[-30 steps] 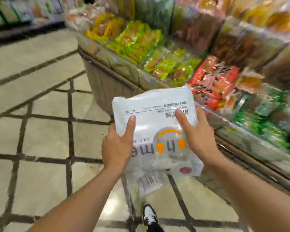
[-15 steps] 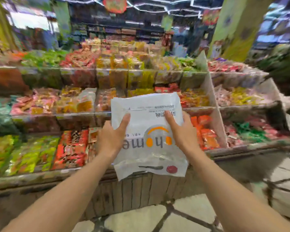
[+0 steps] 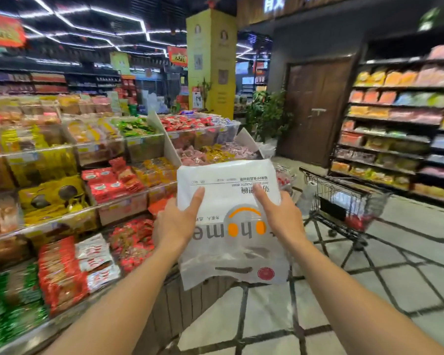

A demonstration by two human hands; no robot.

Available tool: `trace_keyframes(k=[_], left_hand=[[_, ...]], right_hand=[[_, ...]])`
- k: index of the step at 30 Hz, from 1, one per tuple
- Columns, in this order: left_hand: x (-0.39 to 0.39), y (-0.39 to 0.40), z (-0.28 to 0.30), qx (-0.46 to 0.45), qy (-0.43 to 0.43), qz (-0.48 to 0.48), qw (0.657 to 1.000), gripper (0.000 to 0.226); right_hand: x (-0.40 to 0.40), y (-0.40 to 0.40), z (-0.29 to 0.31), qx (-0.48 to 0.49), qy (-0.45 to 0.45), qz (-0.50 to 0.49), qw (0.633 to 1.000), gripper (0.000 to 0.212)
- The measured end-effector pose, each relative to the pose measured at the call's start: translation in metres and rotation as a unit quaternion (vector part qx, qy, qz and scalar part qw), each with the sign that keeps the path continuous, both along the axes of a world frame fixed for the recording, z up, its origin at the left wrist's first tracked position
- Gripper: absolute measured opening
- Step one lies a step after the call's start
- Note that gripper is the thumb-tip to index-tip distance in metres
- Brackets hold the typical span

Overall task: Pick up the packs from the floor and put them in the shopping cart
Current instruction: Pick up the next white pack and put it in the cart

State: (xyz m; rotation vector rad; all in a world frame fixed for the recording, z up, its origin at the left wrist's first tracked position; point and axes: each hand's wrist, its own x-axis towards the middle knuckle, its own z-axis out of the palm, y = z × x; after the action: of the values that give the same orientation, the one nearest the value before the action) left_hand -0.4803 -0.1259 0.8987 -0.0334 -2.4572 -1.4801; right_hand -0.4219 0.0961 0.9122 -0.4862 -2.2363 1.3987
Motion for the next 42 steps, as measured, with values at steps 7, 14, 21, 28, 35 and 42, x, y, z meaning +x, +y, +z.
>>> trace_keyframes(k=[7,14,21,28,35,42], left_hand=[[-0.012,0.172,0.0,-0.015,-0.003,-0.088,0.996,0.094],[-0.034,0.326,-0.017,-0.05,-0.003,-0.197,0.979,0.082],[-0.09,0.485,-0.047,-0.062,-0.04,-0.285,0.956,0.109],[-0.155,0.638,-0.062,-0.024,-0.076,-0.369,0.926,0.099],[-0.207,0.756,-0.076,-0.037,-0.089,-0.401,0.911,0.091],[-0.258,0.887,-0.095,-0.066,-0.088,-0.399,0.91,0.094]], right_hand=[[0.028,0.154,-0.01,-0.02,-0.016,-0.091,0.996,0.088],[0.043,0.283,-0.042,-0.039,-0.012,-0.196,0.98,0.106],[0.02,0.417,-0.064,-0.033,-0.035,-0.284,0.958,0.087],[-0.025,0.547,-0.07,-0.028,-0.057,-0.349,0.935,0.1],[-0.069,0.654,-0.081,-0.036,-0.054,-0.367,0.928,0.077],[-0.123,0.785,-0.11,-0.053,-0.063,-0.381,0.921,0.093]])
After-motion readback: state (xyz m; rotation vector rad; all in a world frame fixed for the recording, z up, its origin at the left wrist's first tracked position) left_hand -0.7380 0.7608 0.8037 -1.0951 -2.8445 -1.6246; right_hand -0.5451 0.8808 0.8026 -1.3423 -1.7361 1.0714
